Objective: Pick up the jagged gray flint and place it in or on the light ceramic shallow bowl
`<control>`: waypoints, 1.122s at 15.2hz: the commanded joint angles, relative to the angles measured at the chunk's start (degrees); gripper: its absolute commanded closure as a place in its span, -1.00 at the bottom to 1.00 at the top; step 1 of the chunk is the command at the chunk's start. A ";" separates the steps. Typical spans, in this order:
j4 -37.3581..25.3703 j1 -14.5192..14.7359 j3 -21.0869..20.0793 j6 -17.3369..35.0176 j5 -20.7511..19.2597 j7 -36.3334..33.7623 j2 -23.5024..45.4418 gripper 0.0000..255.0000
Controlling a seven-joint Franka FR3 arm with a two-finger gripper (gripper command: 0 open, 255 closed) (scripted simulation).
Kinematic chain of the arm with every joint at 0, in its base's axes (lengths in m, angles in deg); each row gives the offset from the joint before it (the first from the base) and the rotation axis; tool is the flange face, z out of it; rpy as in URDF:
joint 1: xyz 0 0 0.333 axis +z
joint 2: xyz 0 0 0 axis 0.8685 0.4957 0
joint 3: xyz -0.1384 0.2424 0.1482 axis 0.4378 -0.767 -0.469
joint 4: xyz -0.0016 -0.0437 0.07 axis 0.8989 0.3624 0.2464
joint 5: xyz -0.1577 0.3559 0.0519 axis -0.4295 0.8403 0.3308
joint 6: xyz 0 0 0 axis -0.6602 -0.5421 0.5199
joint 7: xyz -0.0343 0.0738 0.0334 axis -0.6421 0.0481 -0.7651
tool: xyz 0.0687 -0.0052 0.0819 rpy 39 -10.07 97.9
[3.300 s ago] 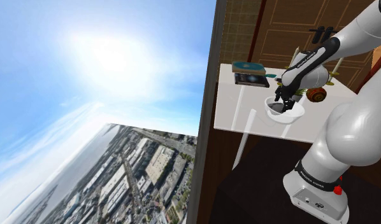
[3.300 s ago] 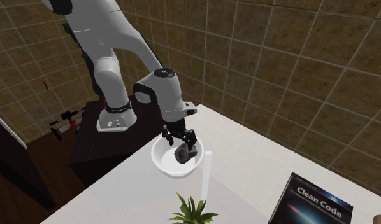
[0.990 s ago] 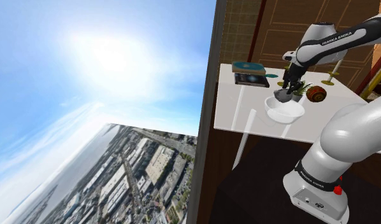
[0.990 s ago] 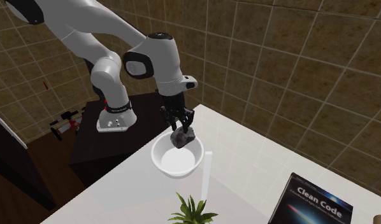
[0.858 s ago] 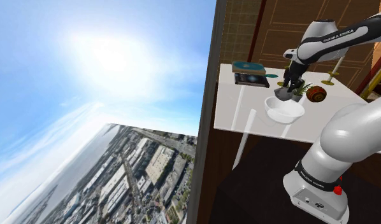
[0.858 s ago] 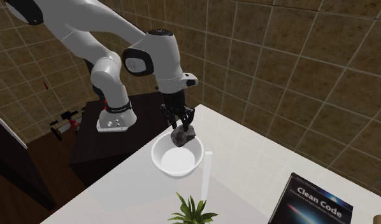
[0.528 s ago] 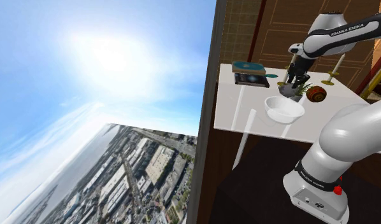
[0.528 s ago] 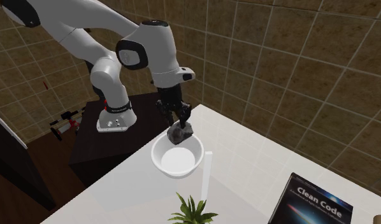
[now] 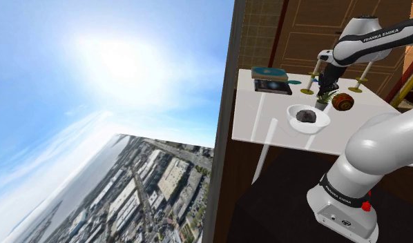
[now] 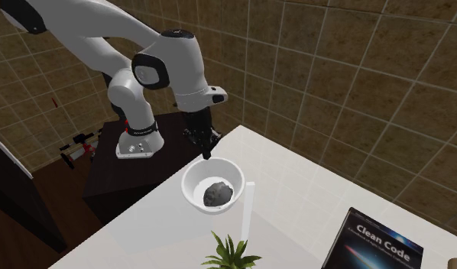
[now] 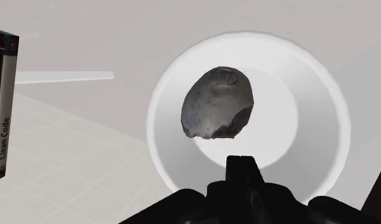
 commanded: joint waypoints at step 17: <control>3.07 -14.85 -47.83 -22.80 -59.55 -119.86 49.32 -1.00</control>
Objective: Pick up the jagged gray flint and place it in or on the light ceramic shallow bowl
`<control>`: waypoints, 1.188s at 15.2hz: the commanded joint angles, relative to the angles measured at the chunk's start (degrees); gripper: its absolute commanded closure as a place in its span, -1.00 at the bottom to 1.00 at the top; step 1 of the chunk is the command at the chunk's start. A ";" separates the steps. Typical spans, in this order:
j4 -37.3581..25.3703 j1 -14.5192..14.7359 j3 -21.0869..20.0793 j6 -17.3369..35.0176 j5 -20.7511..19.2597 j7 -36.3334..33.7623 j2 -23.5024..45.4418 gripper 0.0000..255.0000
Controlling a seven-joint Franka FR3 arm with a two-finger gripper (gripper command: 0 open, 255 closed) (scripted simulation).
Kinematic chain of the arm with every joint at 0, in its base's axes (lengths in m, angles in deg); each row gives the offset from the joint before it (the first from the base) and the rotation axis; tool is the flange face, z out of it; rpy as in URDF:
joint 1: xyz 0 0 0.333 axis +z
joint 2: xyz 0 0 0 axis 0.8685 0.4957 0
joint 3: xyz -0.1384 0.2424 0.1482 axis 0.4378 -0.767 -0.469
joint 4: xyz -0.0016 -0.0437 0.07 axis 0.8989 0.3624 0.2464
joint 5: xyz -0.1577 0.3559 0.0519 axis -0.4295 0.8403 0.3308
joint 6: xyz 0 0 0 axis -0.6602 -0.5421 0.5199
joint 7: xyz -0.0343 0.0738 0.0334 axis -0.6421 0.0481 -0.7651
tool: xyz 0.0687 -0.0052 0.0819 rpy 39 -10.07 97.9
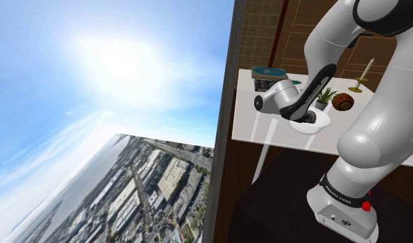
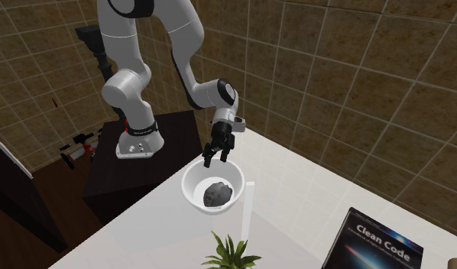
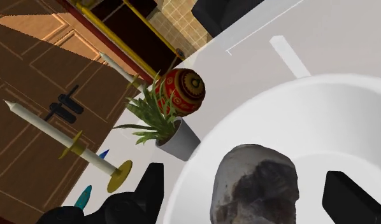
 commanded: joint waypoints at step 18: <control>2.94 0.99 8.37 5.94 -14.66 -13.49 4.03 1.00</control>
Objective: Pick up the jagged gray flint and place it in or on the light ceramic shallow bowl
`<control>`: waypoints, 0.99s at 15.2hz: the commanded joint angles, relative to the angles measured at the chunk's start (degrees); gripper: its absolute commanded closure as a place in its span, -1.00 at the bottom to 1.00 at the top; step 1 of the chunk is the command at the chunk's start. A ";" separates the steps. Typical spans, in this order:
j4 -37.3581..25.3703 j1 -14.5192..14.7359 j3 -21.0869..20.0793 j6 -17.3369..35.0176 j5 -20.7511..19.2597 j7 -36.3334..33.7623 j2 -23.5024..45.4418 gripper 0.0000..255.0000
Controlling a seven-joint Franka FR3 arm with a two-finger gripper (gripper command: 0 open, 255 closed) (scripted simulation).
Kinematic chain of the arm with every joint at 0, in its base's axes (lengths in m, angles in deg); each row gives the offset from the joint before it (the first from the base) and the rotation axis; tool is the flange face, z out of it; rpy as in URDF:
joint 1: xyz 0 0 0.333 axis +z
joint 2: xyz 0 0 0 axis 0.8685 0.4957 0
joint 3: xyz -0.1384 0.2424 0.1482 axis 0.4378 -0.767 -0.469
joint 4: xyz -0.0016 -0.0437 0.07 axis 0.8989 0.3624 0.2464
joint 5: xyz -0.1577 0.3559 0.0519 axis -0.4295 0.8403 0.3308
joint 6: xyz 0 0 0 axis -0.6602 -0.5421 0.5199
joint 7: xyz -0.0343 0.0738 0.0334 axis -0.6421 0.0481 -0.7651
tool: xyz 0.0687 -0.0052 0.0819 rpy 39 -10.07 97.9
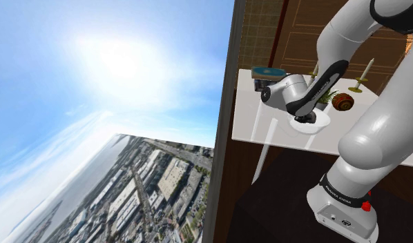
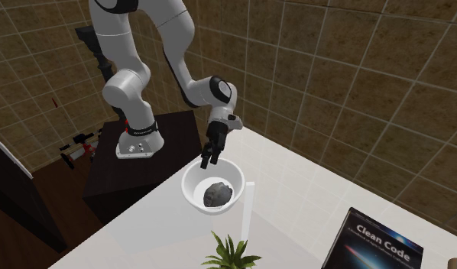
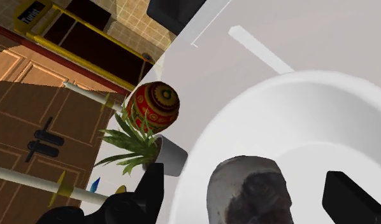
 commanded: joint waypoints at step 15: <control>-0.32 1.50 3.32 -0.28 -15.53 0.35 5.34 1.00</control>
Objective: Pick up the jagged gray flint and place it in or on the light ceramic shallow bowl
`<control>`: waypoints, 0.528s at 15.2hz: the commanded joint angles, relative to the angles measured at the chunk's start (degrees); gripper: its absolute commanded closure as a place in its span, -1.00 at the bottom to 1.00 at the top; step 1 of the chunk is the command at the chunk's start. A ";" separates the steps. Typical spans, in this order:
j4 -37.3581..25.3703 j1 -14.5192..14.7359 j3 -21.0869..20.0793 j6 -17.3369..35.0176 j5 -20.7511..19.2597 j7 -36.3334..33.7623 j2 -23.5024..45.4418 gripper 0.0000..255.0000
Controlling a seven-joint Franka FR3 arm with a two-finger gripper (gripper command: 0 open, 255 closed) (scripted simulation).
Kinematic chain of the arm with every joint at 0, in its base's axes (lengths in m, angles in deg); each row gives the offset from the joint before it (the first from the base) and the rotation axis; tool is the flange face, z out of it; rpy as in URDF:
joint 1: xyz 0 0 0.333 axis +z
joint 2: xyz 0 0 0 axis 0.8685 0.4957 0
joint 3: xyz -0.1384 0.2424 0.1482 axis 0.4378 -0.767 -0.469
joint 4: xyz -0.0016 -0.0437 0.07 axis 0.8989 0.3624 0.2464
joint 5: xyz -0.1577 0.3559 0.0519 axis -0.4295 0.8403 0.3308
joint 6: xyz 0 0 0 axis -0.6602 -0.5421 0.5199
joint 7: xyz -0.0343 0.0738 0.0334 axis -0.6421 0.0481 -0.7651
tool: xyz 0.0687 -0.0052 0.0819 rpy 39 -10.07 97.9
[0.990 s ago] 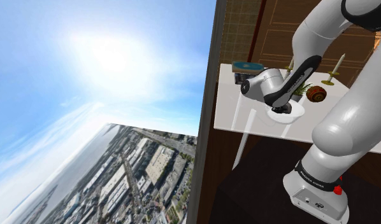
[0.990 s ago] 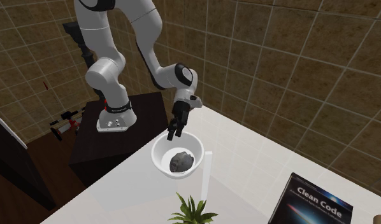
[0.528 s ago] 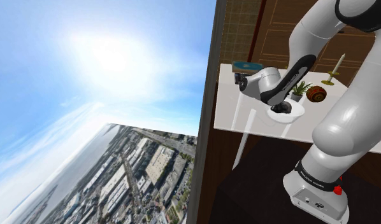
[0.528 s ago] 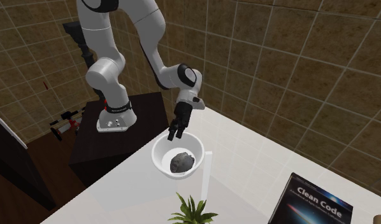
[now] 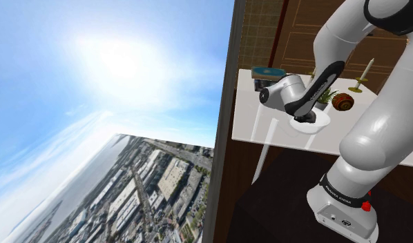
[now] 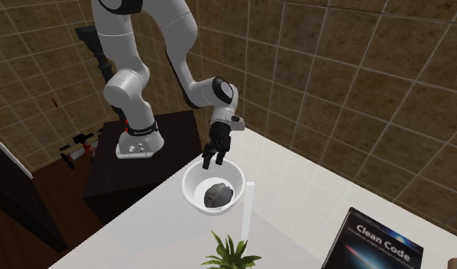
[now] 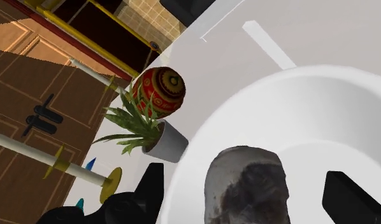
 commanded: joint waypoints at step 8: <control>2.68 -0.89 1.60 -1.19 -12.78 1.10 -4.29 1.00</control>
